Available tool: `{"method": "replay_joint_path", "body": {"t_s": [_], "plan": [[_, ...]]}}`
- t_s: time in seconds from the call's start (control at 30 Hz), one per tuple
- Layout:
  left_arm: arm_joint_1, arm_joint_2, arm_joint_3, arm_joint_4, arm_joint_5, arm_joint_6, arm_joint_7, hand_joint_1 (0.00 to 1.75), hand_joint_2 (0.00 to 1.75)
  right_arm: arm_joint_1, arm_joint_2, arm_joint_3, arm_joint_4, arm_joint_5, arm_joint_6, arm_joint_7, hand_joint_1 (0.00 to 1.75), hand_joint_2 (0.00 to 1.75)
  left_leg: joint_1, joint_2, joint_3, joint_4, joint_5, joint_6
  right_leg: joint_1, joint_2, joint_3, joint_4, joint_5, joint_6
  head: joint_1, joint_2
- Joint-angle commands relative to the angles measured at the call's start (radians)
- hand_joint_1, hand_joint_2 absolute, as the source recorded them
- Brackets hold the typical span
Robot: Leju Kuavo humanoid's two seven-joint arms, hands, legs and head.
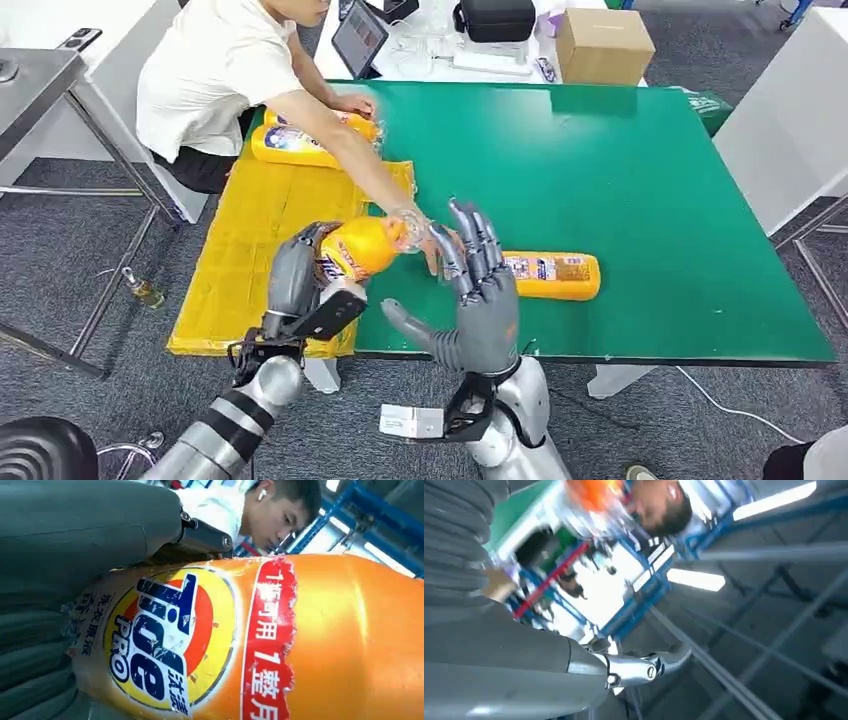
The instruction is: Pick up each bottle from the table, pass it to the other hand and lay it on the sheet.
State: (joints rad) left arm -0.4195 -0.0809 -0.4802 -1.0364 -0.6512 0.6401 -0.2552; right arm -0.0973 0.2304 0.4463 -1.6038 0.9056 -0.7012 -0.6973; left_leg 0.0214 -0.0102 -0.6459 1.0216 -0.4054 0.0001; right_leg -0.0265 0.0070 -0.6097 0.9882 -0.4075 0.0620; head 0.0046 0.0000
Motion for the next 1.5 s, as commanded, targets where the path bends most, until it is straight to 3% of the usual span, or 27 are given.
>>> {"method": "replay_joint_path", "body": {"t_s": [0.03, 0.1, 0.2, 0.37, 0.47, 0.5, 0.57, 0.6, 0.63, 0.67, 0.7, 0.73, 0.77, 0.8, 1.23, 1.5], "plan": [[-0.124, 0.018, 0.018, 0.232, -0.108, -0.025, 0.068, 1.75, 1.75, 0.008, 0.010, -0.065, -0.051, -0.026, 0.003, -0.001, 0.00, 1.75, 0.001, 0.000, 0.004, -0.001, -0.001, 0.001, 0.001, -0.001, 0.004, -0.001, -0.001, -0.002, 0.000, 0.000], [-0.147, 0.022, 0.005, 0.276, -0.192, -0.044, 0.128, 1.75, 1.75, 0.003, 0.003, -0.057, -0.020, -0.044, 0.003, -0.001, 0.00, 1.75, 0.001, 0.001, 0.007, -0.001, -0.003, 0.001, 0.002, -0.001, 0.007, -0.001, -0.003, -0.004, 0.000, 0.000], [-0.240, 0.013, -0.018, 0.405, -0.273, -0.216, 0.250, 1.75, 1.75, -0.010, -0.011, -0.021, 0.018, -0.055, 0.003, -0.001, 0.00, 1.75, 0.001, 0.001, 0.007, -0.001, -0.003, 0.002, 0.002, -0.001, 0.008, -0.001, -0.002, -0.004, 0.000, 0.000], [-0.240, 0.013, -0.018, 0.405, -0.273, -0.216, 0.250, 1.75, 1.75, -0.010, -0.011, -0.021, 0.018, -0.055, 0.003, -0.001, 0.00, 1.75, 0.001, 0.001, 0.004, 0.000, -0.001, 0.001, 0.002, 0.000, 0.004, -0.001, -0.001, -0.003, 0.000, 0.000], [-0.314, 0.001, -0.034, 0.518, -0.319, -0.320, 0.310, 1.75, 1.75, -0.022, -0.021, 0.005, 0.058, -0.058, 0.003, -0.001, 0.00, 1.75, 0.001, 0.001, 0.005, 0.000, -0.002, 0.001, 0.002, -0.001, 0.006, -0.001, -0.002, -0.004, 0.000, 0.000], [-0.344, -0.009, -0.026, 0.567, -0.319, -0.360, 0.315, 0.59, 1.75, -0.029, -0.026, 0.017, 0.079, -0.072, 0.003, -0.001, 0.00, 1.75, 0.002, 0.000, 0.007, 0.000, -0.003, 0.002, 0.003, -0.002, 0.009, -0.001, -0.003, -0.005, 0.000, 0.000], [-0.375, -0.013, -0.033, 0.615, -0.335, -0.410, 0.330, 0.65, 1.75, -0.041, -0.030, 0.030, 0.109, -0.082, 0.003, -0.001, 0.00, 1.75, 0.002, 0.001, 0.005, 0.000, -0.002, 0.001, 0.003, -0.001, 0.007, -0.001, -0.002, -0.003, 0.000, 0.000], [-0.388, -0.017, -0.019, 0.641, -0.327, -0.423, 0.332, 1.10, 1.75, -0.048, -0.031, 0.038, 0.127, -0.099, 0.003, -0.001, 0.00, 1.75, 0.001, 0.001, 0.004, 0.000, -0.001, 0.001, 0.002, 0.000, 0.005, -0.001, -0.001, -0.003, 0.000, 0.000], [-0.398, -0.018, -0.015, 0.664, -0.325, -0.447, 0.331, 1.38, 1.75, -0.055, -0.032, 0.044, 0.143, -0.114, 0.003, -0.001, 0.00, 1.75, 0.001, 0.001, 0.002, 0.000, -0.001, 0.001, 0.001, 0.000, 0.003, -0.001, 0.000, -0.002, 0.000, 0.000], [-0.398, -0.018, -0.015, 0.664, -0.325, -0.447, 0.331, 1.38, 1.75, -0.055, -0.032, 0.044, 0.143, -0.114, 0.003, -0.001, 0.00, 1.75, 0.001, 0.002, 0.004, 0.000, -0.001, 0.001, 0.002, 0.000, 0.005, -0.001, -0.001, -0.003, 0.000, 0.000], [-0.403, -0.017, -0.011, 0.678, -0.326, -0.446, 0.335, 1.03, 1.75, -0.061, -0.033, 0.051, 0.157, -0.133, 0.003, -0.001, 0.00, 1.75, 0.001, 0.001, 0.003, -0.001, -0.001, 0.001, 0.001, 0.000, 0.004, -0.001, -0.001, -0.002, 0.000, 0.000], [-0.405, -0.017, -0.009, 0.683, -0.326, -0.451, 0.334, 0.80, 1.75, -0.061, -0.034, 0.054, 0.163, -0.140, 0.003, -0.001, 0.00, 1.75, 0.001, 0.002, 0.006, -0.001, -0.002, 0.001, 0.002, 0.001, 0.006, -0.001, -0.001, -0.003, 0.000, 0.000], [-0.402, -0.019, -0.005, 0.682, -0.321, -0.449, 0.324, 0.07, 1.75, -0.062, -0.036, 0.057, 0.168, -0.145, 0.003, -0.001, 0.00, 1.75, 0.001, 0.002, 0.003, -0.001, -0.001, 0.001, 0.001, 0.001, 0.003, -0.001, 0.000, -0.002, 0.000, 0.000], [-0.401, -0.022, 0.002, 0.683, -0.312, -0.458, 0.305, 0.00, 1.75, -0.062, -0.038, 0.057, 0.169, -0.145, 0.003, -0.001, 0.00, 1.75, 0.001, 0.003, 0.006, -0.001, -0.002, 0.001, 0.002, 0.001, 0.006, -0.001, -0.001, -0.003, 0.000, 0.000], [-0.389, -0.039, 0.052, 0.670, -0.232, -0.549, 0.190, 0.00, 1.75, -0.079, -0.066, 0.107, 0.221, -0.255, 0.003, -0.001, 0.00, 1.75, 0.001, 0.002, 0.008, -0.001, -0.003, 0.002, 0.003, 0.000, 0.009, -0.002, -0.002, -0.004, 0.000, 0.000], [-0.373, -0.032, 0.045, 0.645, -0.238, -0.505, 0.163, 0.00, 1.75, -0.076, -0.067, 0.103, 0.222, -0.264, 0.003, -0.001, 0.00, 1.75, 0.001, 0.002, 0.005, -0.001, -0.002, 0.001, 0.001, 0.000, 0.006, -0.001, -0.001, -0.003, 0.000, 0.000]]}}
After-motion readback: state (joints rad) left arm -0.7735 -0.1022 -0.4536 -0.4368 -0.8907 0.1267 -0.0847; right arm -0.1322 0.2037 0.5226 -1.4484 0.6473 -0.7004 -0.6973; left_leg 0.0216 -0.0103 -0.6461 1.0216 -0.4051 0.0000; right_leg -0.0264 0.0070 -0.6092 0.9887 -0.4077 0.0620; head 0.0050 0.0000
